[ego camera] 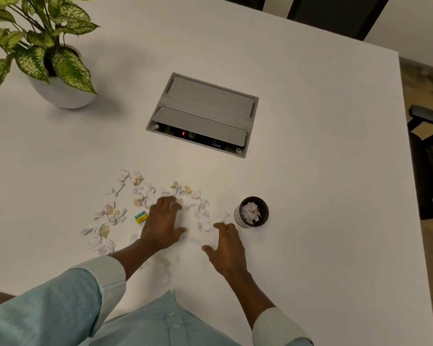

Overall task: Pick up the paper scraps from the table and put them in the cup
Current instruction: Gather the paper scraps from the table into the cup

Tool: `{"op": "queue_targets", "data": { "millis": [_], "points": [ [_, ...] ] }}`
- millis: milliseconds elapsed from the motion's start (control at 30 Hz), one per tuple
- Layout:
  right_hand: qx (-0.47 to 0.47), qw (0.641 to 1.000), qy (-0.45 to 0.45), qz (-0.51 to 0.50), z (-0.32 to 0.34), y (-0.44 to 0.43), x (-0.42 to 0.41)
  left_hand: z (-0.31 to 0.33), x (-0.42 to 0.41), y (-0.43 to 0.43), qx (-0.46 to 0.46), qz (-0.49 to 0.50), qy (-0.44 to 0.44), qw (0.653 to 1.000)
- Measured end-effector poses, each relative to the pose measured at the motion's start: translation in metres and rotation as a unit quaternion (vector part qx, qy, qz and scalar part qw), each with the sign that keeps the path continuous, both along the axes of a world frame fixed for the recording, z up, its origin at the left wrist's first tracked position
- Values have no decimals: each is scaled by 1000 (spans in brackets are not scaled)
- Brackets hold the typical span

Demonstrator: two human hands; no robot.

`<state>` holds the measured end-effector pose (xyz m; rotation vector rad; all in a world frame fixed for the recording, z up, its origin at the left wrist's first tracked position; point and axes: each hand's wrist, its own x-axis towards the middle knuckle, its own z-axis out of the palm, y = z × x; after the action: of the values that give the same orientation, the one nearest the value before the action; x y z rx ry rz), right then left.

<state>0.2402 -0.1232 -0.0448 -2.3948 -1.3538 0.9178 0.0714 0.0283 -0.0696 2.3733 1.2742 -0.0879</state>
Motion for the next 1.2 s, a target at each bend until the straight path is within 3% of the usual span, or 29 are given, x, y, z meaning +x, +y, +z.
{"op": "queue_targets", "data": {
  "millis": [100,300,567,800,1033,1200],
  "points": [
    [-37,998,-43,19,-9,6,-6,-10,-15,6,-38,-19,52,998],
    [-70,995,-69,24,-25,27,-6,-19,-11,8,-84,-45,53,994],
    [-55,983,-120,130,-34,49,-13,-28,-2,-7,-36,-119,26,992],
    [-15,972,-170,163,-40,45,-22,-23,4,-20,8,-142,-3,990],
    [10,982,-138,130,-48,41,-22,-24,3,-19,-6,-131,6,991],
    [14,998,-62,21,-53,33,-11,-14,12,-19,-33,-31,-87,995]
  ]
}}
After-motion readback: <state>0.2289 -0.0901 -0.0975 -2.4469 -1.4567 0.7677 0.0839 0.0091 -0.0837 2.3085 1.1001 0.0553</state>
